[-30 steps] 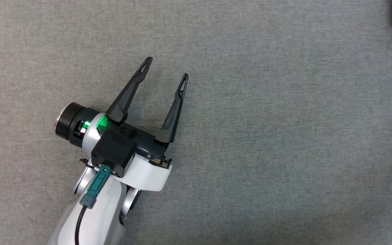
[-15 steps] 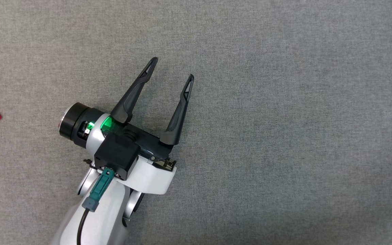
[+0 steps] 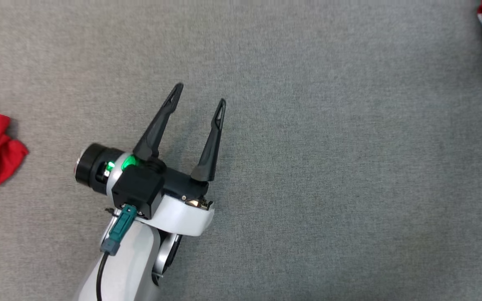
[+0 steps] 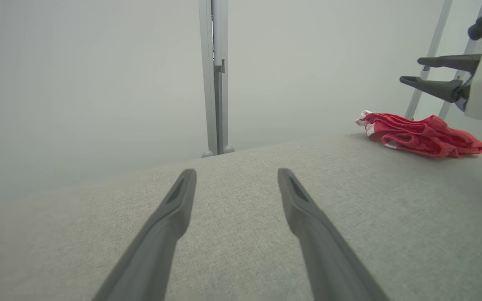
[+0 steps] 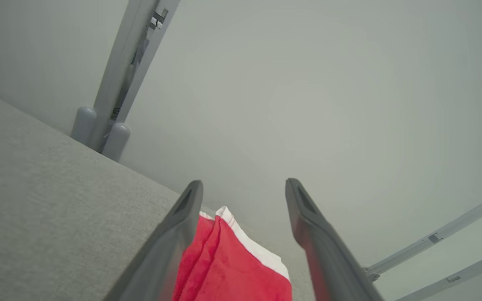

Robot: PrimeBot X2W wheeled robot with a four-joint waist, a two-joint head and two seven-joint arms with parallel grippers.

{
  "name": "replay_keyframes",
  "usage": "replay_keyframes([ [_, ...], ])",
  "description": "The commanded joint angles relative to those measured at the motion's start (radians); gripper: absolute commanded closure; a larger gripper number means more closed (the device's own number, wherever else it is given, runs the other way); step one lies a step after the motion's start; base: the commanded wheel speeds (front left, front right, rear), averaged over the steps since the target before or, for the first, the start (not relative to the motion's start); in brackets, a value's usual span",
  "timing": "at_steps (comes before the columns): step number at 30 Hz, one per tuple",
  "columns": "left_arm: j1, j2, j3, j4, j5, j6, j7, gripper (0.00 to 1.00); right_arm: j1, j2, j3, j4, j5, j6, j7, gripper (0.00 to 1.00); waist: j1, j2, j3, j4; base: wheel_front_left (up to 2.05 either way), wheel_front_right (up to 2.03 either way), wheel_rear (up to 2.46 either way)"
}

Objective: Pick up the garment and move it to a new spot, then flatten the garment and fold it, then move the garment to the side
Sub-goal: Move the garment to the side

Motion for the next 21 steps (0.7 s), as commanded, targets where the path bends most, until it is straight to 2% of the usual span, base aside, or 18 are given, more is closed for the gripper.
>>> replay_keyframes([
  [1,0.019,0.001,0.012,0.021,-0.014,0.018,-0.003,0.0,0.04,0.034,0.02,-0.018,0.038,0.0,-0.005,0.0,-0.0001,0.0,-0.055,0.008,0.0,0.0,0.0],
  [7,0.058,-0.016,0.049,0.067,-0.046,0.054,-0.004,0.0,0.153,0.129,0.082,-0.073,0.183,0.0,-0.005,0.0,-0.0001,0.0,-0.154,0.025,0.0,0.0,0.0],
  [10,0.066,-0.019,0.069,0.078,-0.059,0.06,-0.004,0.0,0.193,0.155,0.095,-0.098,0.234,0.0,-0.005,0.0,-0.0001,0.0,-0.183,0.03,0.0,0.0,0.0],
  [21,0.159,-0.036,0.16,0.098,-0.091,0.061,-0.004,0.0,0.472,0.255,0.128,-0.23,0.49,0.0,-0.006,0.0,-0.0001,0.0,-0.352,0.062,0.0,0.0,0.0],
])
